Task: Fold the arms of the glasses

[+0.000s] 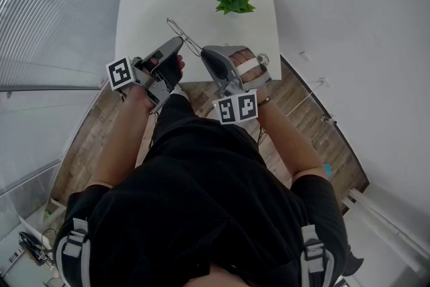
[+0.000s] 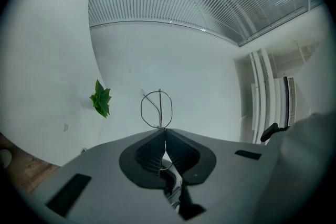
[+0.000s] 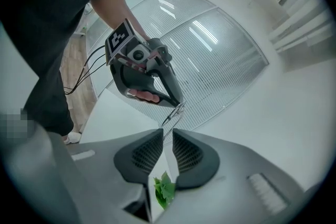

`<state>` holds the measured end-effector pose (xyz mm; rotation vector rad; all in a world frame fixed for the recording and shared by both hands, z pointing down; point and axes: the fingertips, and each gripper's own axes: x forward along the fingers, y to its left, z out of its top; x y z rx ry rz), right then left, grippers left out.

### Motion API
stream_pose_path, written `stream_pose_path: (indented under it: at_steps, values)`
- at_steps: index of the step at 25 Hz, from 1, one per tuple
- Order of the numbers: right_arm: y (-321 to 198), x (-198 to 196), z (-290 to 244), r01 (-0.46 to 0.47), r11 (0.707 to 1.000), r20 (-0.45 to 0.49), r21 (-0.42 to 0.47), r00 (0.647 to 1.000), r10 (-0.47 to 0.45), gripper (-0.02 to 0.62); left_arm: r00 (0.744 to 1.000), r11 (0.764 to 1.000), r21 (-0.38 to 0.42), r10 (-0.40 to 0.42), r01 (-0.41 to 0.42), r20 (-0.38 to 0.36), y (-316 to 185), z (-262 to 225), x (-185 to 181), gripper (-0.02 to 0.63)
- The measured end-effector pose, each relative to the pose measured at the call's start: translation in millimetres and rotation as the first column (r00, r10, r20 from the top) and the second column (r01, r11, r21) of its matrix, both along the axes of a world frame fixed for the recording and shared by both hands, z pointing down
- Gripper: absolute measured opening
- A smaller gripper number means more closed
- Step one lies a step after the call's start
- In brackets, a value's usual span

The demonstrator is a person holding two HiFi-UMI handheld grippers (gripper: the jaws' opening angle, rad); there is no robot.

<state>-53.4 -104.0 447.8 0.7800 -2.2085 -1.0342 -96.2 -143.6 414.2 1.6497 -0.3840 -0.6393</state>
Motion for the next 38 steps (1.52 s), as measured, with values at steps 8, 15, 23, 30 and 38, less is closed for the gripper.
stream_pose_path:
  at_steps: [8,15,23,30,38]
  values:
    - [3,-2,1,0.016,1.000,-0.045,0.020,0.999,-0.015,0.097,1.000,1.000,-0.004,-0.007,0.007,0.006,2,2,-3,0.011]
    - [5,1,0,0.026,1.000,-0.052,0.011,0.998,-0.025,0.123,1.000,1.000,-0.013,-0.025,0.025,0.015,1,7,-9,0.011]
    - [8,10,-7,0.034,0.999,-0.006,0.003,0.999,-0.034,0.124,0.999,0.999,-0.017,-0.045,0.045,0.024,-1,10,-15,0.011]
    - [-8,29,-25,-0.047,0.997,0.160,-0.069,0.985,0.058,0.087,0.999,0.999,-0.013,-0.029,0.029,0.022,4,10,-14,0.011]
    - [-27,52,-41,-0.094,0.976,0.358,-0.197,0.920,0.161,0.030,1.000,1.000,-0.016,0.006,-0.006,0.019,13,14,-4,0.011]
